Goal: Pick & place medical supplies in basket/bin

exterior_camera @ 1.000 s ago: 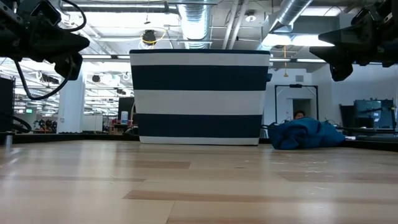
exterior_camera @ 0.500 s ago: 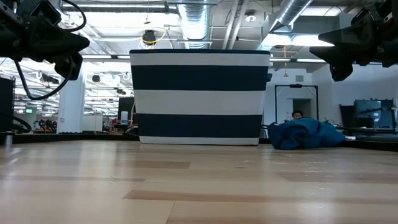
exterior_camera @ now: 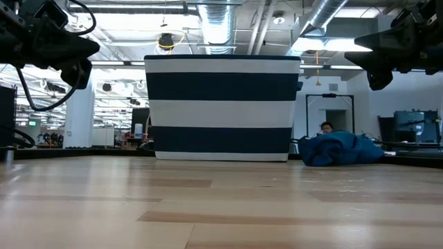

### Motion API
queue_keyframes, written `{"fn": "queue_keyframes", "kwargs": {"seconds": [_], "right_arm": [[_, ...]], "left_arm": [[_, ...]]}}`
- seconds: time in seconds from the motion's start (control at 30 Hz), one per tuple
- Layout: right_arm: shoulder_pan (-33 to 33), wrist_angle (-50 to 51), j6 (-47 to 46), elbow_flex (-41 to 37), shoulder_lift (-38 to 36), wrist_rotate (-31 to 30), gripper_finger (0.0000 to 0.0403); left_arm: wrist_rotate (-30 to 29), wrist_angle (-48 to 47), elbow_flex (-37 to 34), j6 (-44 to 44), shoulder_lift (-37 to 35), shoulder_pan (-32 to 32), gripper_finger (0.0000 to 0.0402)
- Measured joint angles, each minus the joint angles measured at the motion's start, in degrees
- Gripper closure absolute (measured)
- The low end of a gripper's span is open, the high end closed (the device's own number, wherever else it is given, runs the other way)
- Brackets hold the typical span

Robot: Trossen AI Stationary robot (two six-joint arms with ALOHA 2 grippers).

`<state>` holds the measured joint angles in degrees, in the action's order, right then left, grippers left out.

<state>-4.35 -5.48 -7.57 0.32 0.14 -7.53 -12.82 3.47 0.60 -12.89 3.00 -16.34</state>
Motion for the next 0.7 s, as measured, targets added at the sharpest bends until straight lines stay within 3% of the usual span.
{"fn": "queue_keyframes", "kwargs": {"seconds": [0.7], "right_arm": [[0.0, 0.0, 0.0, 0.0, 0.0, 0.0, 0.0228]], "left_arm": [[0.0, 0.0, 0.0, -0.2, 0.0, 0.0, 0.0401]]}}
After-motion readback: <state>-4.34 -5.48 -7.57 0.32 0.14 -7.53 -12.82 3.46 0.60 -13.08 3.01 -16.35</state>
